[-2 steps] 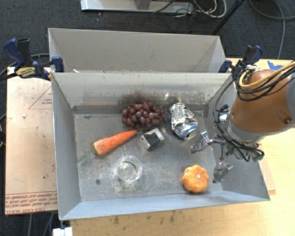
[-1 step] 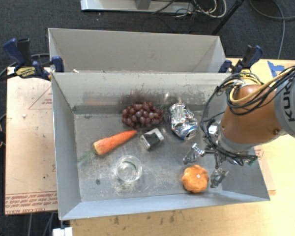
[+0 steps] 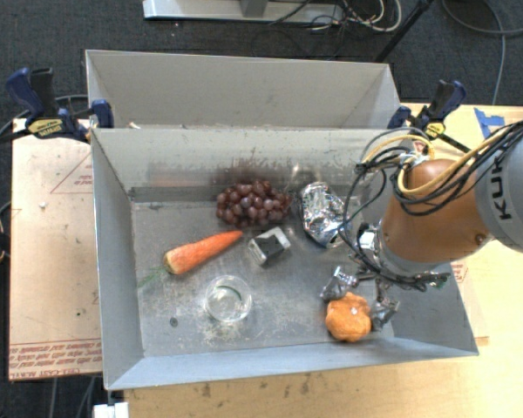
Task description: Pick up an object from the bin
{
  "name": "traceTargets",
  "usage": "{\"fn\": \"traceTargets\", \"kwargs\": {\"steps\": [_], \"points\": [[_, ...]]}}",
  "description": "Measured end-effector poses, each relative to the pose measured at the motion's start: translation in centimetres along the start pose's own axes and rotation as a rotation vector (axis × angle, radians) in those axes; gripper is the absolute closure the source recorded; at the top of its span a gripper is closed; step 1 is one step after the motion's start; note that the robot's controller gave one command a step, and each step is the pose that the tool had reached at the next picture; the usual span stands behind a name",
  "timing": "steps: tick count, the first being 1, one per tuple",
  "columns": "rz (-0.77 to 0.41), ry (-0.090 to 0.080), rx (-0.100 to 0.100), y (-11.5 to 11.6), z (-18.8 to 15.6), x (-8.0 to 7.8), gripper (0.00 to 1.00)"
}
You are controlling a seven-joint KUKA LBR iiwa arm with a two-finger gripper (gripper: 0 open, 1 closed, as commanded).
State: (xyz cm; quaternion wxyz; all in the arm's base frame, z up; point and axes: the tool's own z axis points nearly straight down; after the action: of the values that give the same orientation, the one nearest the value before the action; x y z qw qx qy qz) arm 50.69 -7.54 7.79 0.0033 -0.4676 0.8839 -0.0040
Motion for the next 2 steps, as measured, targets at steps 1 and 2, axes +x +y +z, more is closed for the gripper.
{"fn": "traceTargets", "kwargs": {"steps": [1, 2], "points": [[0.0, 0.0, 0.0, 0.0, 0.0, 0.0, 1.0], [0.0, 0.0, -0.003, 0.09, -0.26, 0.02, 1.0]]}}
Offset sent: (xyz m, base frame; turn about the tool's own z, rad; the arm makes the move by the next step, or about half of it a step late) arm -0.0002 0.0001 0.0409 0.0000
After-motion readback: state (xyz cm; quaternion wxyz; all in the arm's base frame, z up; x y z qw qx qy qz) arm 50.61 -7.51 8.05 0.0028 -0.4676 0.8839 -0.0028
